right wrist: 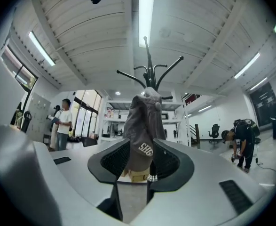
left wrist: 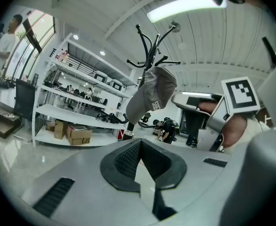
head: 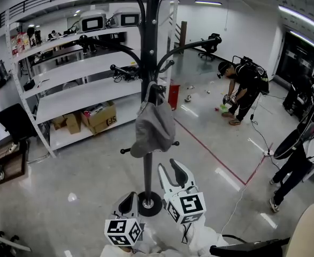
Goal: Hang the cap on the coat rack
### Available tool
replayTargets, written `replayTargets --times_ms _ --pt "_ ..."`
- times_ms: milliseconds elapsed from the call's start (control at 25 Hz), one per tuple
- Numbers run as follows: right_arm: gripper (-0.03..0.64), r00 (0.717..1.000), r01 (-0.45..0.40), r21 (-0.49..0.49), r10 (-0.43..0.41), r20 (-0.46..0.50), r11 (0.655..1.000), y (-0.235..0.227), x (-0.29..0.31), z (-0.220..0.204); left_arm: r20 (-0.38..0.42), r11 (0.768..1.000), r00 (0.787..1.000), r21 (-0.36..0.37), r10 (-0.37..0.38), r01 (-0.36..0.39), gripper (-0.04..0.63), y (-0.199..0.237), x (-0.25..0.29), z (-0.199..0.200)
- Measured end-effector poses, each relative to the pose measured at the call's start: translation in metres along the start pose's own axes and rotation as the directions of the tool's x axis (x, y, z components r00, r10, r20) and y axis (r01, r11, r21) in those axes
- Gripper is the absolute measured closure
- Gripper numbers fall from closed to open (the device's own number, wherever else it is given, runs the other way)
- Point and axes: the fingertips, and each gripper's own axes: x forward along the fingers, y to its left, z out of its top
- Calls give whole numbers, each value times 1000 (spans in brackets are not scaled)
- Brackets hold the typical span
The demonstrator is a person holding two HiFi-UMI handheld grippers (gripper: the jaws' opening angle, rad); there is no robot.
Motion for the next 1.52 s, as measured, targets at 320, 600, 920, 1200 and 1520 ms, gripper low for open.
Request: replayTargets --times_ms 320,600,920,1200,1520 --pt "594 997 -18 50 21 -72 999 -6 -26 -26 -15 1000 1000 17 -1 1 594 -20 -6 -5" --pt "600 996 1 104 9 -92 995 -2 -39 -43 14 999 1000 35 -14 13 594 -26 -15 5" --pt "598 995 38 122 -27 -92 992 16 -54 -46 31 998 999 42 -44 42 594 -22 -32 13" --pt "600 993 59 143 -43 -108 988 42 -65 -50 43 997 997 45 -62 60 594 -12 -53 20" --pt "600 989 111 152 -94 -118 982 58 -94 -51 39 991 992 66 -119 116 594 -19 -74 19"
